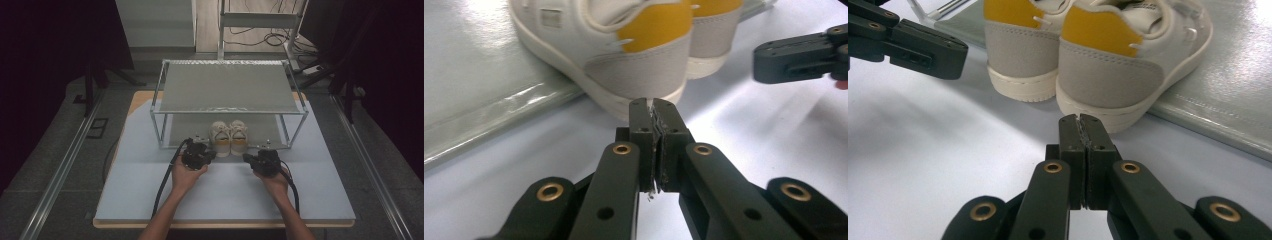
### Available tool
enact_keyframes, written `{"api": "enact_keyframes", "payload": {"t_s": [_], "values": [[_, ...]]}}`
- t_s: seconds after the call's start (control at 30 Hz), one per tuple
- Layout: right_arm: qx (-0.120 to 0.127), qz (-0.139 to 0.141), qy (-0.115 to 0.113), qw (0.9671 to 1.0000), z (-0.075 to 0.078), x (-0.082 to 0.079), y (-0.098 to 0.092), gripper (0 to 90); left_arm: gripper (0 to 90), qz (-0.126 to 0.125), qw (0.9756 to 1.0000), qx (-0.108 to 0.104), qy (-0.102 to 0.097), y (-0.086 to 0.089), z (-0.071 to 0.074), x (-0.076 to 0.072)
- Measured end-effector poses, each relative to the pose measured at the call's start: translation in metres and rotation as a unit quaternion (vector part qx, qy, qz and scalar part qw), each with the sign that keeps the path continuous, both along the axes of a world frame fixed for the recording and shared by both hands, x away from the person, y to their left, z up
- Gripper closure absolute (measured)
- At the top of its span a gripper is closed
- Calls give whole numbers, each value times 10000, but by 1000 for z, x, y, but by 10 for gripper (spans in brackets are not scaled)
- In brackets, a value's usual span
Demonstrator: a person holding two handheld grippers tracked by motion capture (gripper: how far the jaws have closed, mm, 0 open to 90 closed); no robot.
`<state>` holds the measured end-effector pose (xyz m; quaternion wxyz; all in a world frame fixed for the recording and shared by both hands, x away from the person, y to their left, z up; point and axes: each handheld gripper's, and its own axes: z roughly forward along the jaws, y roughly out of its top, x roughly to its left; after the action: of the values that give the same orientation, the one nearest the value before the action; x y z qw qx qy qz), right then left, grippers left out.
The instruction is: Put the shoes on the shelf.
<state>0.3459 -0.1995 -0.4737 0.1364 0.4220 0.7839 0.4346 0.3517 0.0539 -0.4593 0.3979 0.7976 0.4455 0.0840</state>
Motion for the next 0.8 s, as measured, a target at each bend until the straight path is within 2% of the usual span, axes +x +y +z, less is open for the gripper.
{"api": "enact_keyframes", "payload": {"t_s": [0.37,0.8], "values": [[-34,-142,-40,9999,-3,14,4,892,868,-49,10000,14,38,-11,-2,7],[1,-102,0,9999,-4,14,7,893,880,-9,9999,70,81,-12,0,15]]}}
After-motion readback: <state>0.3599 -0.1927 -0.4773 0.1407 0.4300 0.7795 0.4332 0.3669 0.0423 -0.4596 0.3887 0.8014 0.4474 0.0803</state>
